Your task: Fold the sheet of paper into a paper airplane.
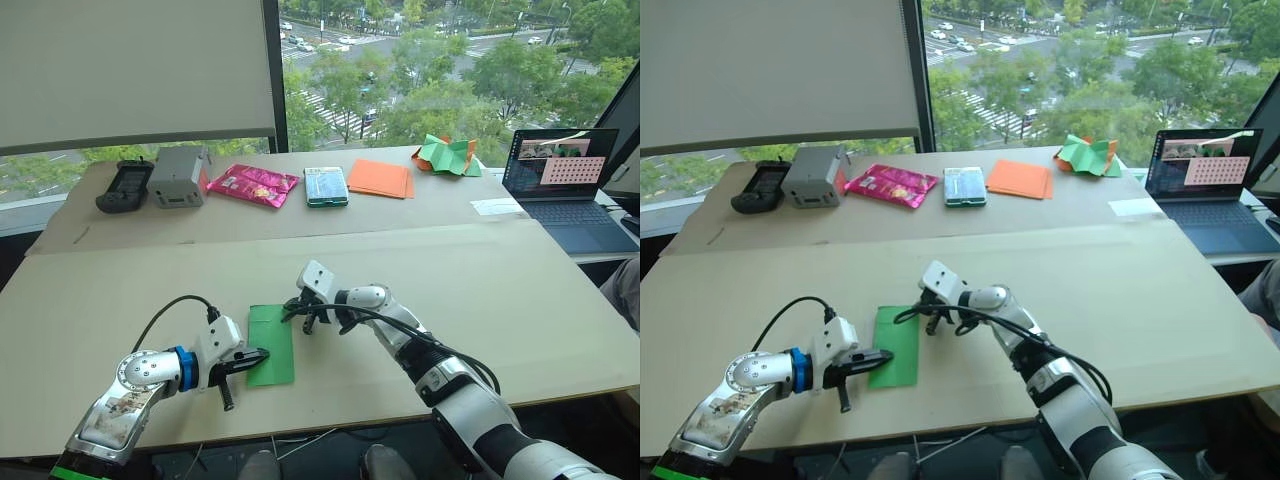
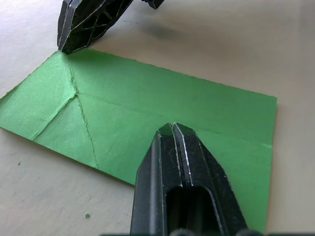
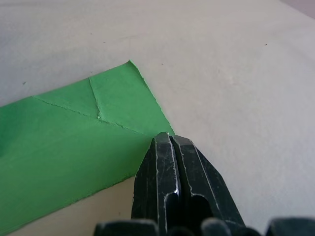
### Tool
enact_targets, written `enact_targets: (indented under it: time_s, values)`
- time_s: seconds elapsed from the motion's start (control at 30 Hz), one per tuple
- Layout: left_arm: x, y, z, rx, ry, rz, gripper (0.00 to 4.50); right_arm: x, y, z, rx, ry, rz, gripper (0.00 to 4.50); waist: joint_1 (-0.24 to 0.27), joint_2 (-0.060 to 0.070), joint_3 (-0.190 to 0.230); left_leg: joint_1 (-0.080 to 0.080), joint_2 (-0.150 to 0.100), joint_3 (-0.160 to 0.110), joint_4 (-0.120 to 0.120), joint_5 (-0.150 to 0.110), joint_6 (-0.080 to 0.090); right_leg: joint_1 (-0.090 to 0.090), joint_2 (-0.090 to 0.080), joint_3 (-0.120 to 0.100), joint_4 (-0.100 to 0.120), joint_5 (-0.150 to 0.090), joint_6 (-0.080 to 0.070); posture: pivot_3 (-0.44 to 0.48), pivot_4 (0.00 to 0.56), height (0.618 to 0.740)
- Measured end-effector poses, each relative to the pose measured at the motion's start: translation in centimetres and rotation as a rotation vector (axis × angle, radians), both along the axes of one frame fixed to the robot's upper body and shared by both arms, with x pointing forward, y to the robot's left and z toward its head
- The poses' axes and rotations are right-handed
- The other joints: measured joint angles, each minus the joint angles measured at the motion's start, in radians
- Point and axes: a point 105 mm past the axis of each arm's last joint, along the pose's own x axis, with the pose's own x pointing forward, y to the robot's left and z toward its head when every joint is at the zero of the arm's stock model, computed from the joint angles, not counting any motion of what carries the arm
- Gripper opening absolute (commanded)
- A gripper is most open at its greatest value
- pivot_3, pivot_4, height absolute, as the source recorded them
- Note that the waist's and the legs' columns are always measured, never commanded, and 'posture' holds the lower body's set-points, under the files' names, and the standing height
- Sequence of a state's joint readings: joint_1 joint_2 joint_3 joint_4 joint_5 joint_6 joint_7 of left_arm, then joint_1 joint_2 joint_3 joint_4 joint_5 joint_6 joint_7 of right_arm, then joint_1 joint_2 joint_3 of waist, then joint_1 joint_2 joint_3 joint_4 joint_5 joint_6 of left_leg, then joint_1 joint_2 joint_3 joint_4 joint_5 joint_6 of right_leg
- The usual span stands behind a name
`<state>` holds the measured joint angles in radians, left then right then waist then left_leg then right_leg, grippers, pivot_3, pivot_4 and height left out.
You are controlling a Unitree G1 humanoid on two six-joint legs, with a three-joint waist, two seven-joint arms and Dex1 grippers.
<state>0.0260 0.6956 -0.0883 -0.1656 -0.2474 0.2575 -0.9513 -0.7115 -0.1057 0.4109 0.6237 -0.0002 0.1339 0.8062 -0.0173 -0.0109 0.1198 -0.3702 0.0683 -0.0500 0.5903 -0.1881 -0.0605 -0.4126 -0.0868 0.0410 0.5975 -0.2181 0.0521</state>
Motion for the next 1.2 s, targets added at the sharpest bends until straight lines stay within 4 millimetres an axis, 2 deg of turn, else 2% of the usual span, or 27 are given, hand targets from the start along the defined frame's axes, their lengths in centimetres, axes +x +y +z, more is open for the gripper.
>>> enact_targets:
  time_s: [0.27, 0.53, 0.93, 1.2]
  values:
    - [-0.1, 0.2, -0.1, -0.006, 0.020, 0.015, 0.00, -3.8, 0.2, -1.0, 0.004, -0.011, 0.108, 0.01, -0.009, 0.001, -0.003, 0.002, 0.000, 0.000, -0.001, -0.001, 0.000, 0.002, 0.000, 0.000, 0.000, 0.000, 0.000, 0.000, 0.150, 0.706]
    - [-0.2, 0.1, 0.0, -0.006, 0.022, 0.013, 0.00, -5.9, 0.4, -1.1, -0.022, 0.001, 0.186, 0.01, -0.020, 0.000, -0.004, 0.002, 0.000, 0.000, 0.000, -0.003, -0.002, 0.002, 0.000, 0.000, -0.001, 0.000, 0.000, 0.000, 0.150, 0.706]
    - [-0.2, 0.1, 0.0, -0.007, 0.024, 0.010, 0.00, -8.4, -0.2, -1.3, -0.093, 0.028, 0.292, 0.01, -0.020, 0.000, -0.004, 0.002, 0.000, 0.000, 0.000, -0.004, -0.005, 0.002, -0.001, 0.000, -0.002, 0.000, 0.000, 0.000, 0.150, 0.706]
    - [-0.3, 0.1, -0.1, -0.007, 0.027, 0.008, 0.00, -9.3, -0.4, -1.2, -0.147, -0.004, 0.368, 0.01, -0.020, 0.000, -0.005, 0.002, 0.000, 0.001, 0.000, -0.005, -0.006, 0.002, -0.002, -0.001, -0.002, -0.001, 0.000, 0.000, 0.150, 0.706]
